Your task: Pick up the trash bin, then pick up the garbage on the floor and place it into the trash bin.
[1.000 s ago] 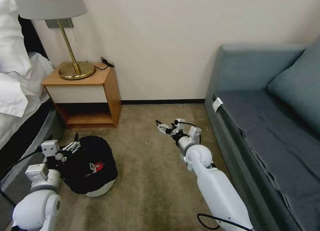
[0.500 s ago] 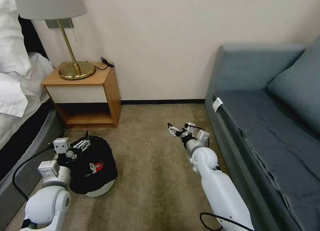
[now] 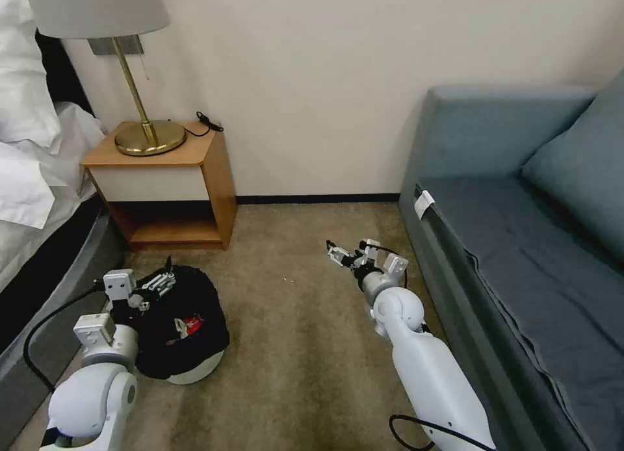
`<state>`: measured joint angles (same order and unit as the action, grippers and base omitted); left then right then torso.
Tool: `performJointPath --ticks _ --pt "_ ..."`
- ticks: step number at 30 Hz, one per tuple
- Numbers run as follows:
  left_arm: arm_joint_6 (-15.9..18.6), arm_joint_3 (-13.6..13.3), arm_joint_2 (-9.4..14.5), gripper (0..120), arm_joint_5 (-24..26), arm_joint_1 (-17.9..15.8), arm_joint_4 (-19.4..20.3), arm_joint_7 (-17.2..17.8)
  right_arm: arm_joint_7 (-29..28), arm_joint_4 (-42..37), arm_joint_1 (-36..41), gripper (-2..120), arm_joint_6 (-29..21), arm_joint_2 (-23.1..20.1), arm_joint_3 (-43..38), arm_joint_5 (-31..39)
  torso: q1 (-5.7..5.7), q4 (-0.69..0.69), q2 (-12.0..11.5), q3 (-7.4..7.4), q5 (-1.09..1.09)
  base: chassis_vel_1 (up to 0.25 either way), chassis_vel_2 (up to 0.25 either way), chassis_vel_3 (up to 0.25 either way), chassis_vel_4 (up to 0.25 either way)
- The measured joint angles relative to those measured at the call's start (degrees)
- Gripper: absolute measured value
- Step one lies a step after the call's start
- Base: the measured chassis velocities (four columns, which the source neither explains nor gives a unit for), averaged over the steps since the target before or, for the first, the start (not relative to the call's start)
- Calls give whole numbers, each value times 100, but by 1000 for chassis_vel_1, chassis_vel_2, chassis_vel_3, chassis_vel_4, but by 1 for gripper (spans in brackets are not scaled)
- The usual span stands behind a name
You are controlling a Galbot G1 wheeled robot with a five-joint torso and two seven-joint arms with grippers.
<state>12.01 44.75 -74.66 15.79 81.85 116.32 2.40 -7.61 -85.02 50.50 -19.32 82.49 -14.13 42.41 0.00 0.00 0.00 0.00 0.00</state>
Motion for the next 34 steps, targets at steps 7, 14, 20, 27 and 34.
performJointPath --ticks 7,14,20,27,34 --pt "2 4 0 100 3 1 0 3 3 -2 -2 100 -4 -1 3 1 0 0 0 0 0 0 0 0 0" --pt "3 5 0 100 4 1 0 4 6 -4 -5 100 -5 -1 6 1 0 0 0 0 0 0 0 0 0" --pt "3 5 0 100 4 1 0 4 6 -6 -5 100 -5 -1 6 1 0 0 0 0 0 0 0 0 0" --pt "3 6 0 100 4 1 0 4 6 -9 -5 100 -5 -1 6 1 0 0 0 0 0 0 0 0 0" --pt "3 6 0 100 4 1 0 4 6 -9 -5 100 -5 -1 7 0 0 0 0 0 0 0 0 0 0"
